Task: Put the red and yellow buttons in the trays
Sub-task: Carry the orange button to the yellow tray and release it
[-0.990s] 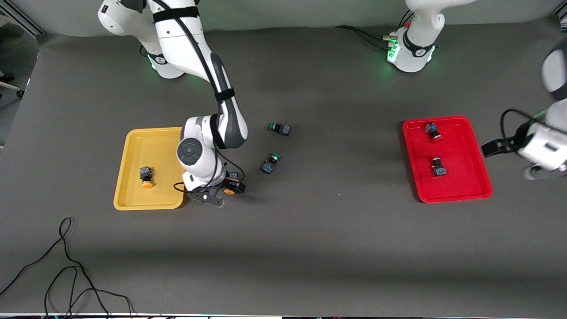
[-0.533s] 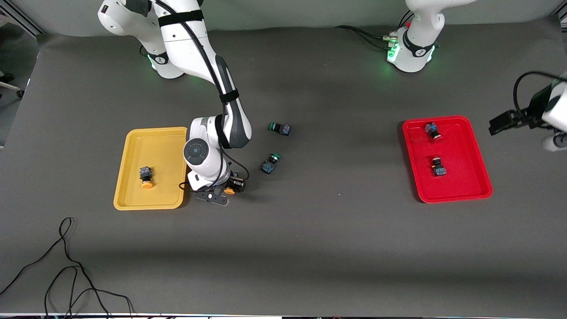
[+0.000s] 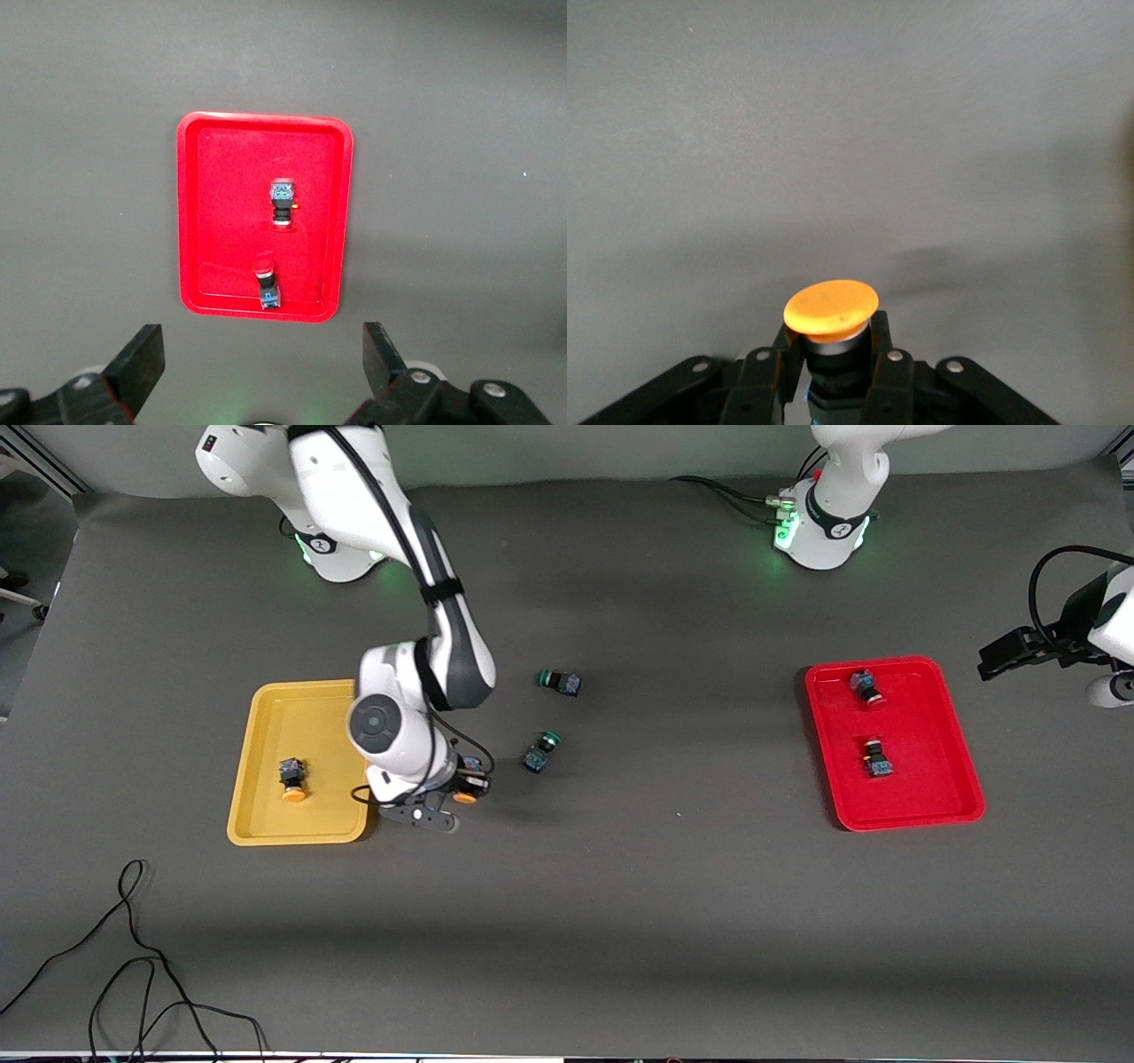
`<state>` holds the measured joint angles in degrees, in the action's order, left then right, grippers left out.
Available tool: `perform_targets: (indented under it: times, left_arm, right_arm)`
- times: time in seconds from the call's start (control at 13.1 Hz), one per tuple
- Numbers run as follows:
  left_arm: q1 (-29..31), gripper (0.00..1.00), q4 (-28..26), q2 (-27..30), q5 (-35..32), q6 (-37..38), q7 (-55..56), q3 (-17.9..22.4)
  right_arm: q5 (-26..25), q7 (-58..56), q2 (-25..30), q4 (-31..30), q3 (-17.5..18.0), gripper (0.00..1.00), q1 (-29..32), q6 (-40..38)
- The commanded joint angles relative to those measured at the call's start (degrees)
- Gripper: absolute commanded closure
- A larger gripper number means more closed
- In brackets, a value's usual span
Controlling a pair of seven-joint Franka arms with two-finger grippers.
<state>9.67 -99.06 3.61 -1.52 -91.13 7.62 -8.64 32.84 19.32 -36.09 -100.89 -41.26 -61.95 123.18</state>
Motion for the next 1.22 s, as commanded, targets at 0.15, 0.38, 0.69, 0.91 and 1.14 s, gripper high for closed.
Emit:
perform_targets:
  times: [0.15,0.38,0.69,0.91,1.14]
  left_arm:
    - [0.17,0.00,0.10,1.04,0.55,1.48,-1.12,-0.23]
    - [0.08,0.00,0.01,0.87,0.55,1.48,-1.12,-0.23]
    - [0.08,0.00,0.01,0.34,0.55,1.48,-1.12,-0.23]
    - [0.08,0.00,0.01,0.34,0.55,1.48,-1.12,-0.23]
    - [0.08,0.00,0.01,0.25,0.55,1.48,-1.12,-0.23]
  right_arm:
    - [-11.40,-12.68,9.72,-4.83,-6.70,0.91,0.87,-7.95]
    - [-10.96,-26.49,9.47,-10.36,-11.47,0.91,3.57,-5.43]
    - [0.52,-38.89,0.35,-14.34,-9.98,0.91,7.19,0.74]
    - [2.75,-41.47,-2.31,-14.25,-9.98,0.82,7.28,0.65]
    - [2.75,-40.77,-1.53,-13.81,-10.07,0.00,7.28,0.13]
